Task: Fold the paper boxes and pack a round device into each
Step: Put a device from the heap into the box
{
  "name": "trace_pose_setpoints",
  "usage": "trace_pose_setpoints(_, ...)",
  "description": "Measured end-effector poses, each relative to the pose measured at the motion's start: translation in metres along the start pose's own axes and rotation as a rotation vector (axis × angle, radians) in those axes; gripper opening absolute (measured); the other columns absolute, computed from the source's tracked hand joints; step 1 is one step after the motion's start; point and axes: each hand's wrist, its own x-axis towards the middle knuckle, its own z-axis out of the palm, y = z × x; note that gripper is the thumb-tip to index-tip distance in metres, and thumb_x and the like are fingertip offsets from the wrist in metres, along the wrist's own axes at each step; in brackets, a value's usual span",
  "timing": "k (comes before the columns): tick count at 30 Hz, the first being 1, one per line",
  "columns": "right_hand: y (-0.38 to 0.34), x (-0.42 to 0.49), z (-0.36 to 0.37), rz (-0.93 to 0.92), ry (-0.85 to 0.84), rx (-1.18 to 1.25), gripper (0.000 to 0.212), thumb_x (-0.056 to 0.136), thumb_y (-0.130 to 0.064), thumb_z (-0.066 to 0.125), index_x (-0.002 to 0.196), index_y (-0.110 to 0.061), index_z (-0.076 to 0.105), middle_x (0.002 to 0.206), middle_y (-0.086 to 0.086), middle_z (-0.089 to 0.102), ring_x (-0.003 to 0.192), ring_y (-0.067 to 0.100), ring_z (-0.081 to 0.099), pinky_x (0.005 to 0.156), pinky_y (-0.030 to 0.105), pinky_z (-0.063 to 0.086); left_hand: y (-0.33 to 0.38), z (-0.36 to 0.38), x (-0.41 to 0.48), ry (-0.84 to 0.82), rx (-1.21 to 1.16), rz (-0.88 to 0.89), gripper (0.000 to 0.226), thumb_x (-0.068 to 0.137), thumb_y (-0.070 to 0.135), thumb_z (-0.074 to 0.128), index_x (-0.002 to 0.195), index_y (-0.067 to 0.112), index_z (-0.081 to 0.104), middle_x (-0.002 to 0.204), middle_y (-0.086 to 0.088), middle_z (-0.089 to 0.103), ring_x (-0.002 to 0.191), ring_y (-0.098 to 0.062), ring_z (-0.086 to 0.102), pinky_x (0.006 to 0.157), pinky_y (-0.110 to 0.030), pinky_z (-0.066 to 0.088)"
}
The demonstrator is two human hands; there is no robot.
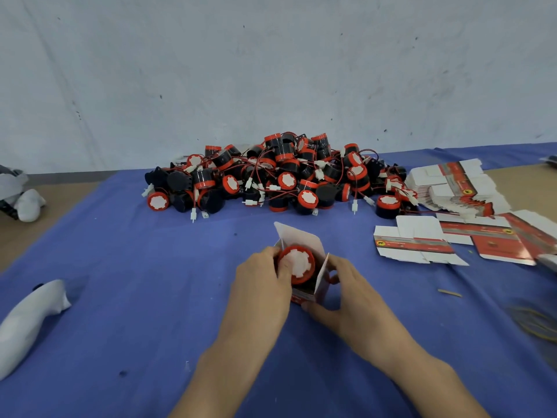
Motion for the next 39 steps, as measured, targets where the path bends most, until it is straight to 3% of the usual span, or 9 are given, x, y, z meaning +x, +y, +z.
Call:
trace_pose_setpoints(6,0.0,0.0,0.004,-0.015,-0.006,0.008,0.061,0.083,-0.038,0.077,0.117,-0.062,0.032,0.119,-0.047,0.035,0.113,-0.021,0.038,0.085,-0.004,0.03,-0.013,0.008,0.002,-0.046,0.179,-0.003,0.021,0.104,0.036,0.042,0.12,0.025,0.047,0.1,-0.004,0.067,0.084,-0.025,0.067,0.077,-0.043,0.055)
trace_pose_setpoints(11,-0.006,-0.003,0.01,0.024,-0.011,0.045,0.054,0.085,-0.036,0.071,0.124,-0.051,0.036,0.119,-0.037,0.04,0.109,-0.007,0.049,0.082,0.004,0.039,-0.019,0.021,0.007,0.004,0.531,0.084,0.037,0.102,0.016,0.036,0.137,0.025,0.04,0.101,-0.002,0.063,0.086,-0.026,0.062,0.066,-0.034,0.043)
trace_pose_setpoints(15,-0.018,-0.01,0.016,0.149,0.014,0.313,0.053,0.088,-0.048,0.062,0.13,-0.06,0.032,0.125,-0.036,0.05,0.112,-0.012,0.054,0.086,0.016,0.048,-0.014,0.028,0.006,-0.037,0.649,0.154,0.031,0.097,0.012,0.037,0.122,0.025,0.05,0.101,0.002,0.064,0.085,-0.024,0.063,0.063,-0.032,0.04)
trace_pose_setpoints(21,-0.022,0.0,0.019,0.317,0.222,0.584,0.043,0.101,-0.012,0.042,0.115,-0.053,0.044,0.106,-0.03,0.065,0.097,-0.01,0.063,0.071,0.008,0.05,-0.012,0.031,-0.002,-0.098,0.642,0.258,0.017,0.101,0.012,0.036,0.087,0.021,0.039,0.098,0.002,0.057,0.072,-0.022,0.05,0.061,-0.033,0.035)
trace_pose_setpoints(26,-0.017,0.008,0.014,0.418,0.343,0.626,0.031,0.1,-0.012,0.047,0.111,-0.041,0.053,0.094,-0.031,0.066,0.086,-0.008,0.065,0.059,0.012,0.05,-0.019,0.023,-0.01,-0.08,0.63,0.413,0.014,0.102,0.021,0.033,0.093,0.025,0.043,0.086,0.003,0.057,0.069,-0.023,0.051,0.058,-0.035,0.037)
trace_pose_setpoints(29,-0.014,0.009,0.015,0.45,0.36,0.601,0.03,0.094,-0.009,0.052,0.106,-0.035,0.058,0.094,-0.018,0.069,0.089,0.003,0.067,0.063,0.019,0.05,-0.024,0.015,-0.016,-0.034,0.667,0.48,0.021,0.102,0.023,0.032,0.115,0.033,0.046,0.089,0.003,0.063,0.071,-0.023,0.057,0.057,-0.034,0.04)
trace_pose_setpoints(33,-0.017,0.008,0.018,0.448,0.342,0.575,0.03,0.092,-0.008,0.051,0.097,-0.038,0.057,0.09,-0.023,0.068,0.087,0.007,0.067,0.069,0.033,0.058,-0.032,0.012,-0.026,0.016,0.628,0.572,0.032,0.087,0.019,0.065,0.115,0.034,0.061,0.074,0.011,0.066,0.047,-0.015,0.053,0.038,-0.027,0.022)
trace_pose_setpoints(36,-0.02,0.008,0.021,0.446,0.342,0.549,0.032,0.093,-0.009,0.051,0.093,-0.041,0.054,0.088,-0.029,0.066,0.087,0.007,0.066,0.071,0.034,0.058,-0.042,0.017,-0.03,0.013,0.651,0.636,0.054,0.067,0.015,0.087,0.116,0.026,0.066,0.077,0.013,0.067,0.048,-0.009,0.058,0.033,-0.027,0.041)
trace_pose_setpoints(39,-0.019,0.009,0.021,0.458,0.379,0.526,0.025,0.094,-0.011,0.051,0.092,-0.036,0.053,0.087,-0.024,0.066,0.084,0.007,0.065,0.064,0.028,0.054,-0.045,0.016,-0.03,0.076,0.624,0.698,0.057,0.051,0.008,0.095,0.103,0.018,0.073,0.073,0.01,0.066,0.04,-0.01,0.053,0.03,-0.023,0.041)
